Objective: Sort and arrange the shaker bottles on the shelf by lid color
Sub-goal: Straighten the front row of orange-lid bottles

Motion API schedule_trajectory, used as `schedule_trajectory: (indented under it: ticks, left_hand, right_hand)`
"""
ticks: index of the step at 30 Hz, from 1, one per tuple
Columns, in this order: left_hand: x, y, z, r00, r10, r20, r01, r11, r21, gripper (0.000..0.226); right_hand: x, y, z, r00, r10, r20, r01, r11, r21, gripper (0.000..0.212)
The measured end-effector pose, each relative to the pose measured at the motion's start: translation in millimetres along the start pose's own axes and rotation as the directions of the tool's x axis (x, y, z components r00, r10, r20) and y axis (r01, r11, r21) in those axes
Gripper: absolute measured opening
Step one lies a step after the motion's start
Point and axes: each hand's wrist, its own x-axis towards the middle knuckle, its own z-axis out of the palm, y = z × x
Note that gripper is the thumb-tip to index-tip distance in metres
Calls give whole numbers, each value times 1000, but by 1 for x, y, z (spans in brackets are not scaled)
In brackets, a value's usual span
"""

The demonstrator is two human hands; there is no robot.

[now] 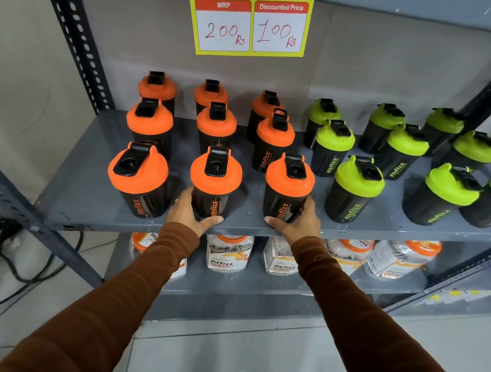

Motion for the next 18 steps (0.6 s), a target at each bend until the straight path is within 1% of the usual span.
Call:
schedule_trajectory:
  ticks: [10, 18]
  left_hand:
    - [-2, 4, 1, 1000, -24, 0, 24, 1000, -2, 82]
    - [-2, 5, 2, 999, -40, 0, 40, 999, 0, 81]
  right_hand:
    - [-2, -1, -7, 999, 6, 51, -5, 1000, -21, 77]
    - [-1, -3, -5, 997, 21, 75, -19, 1000, -23, 75]
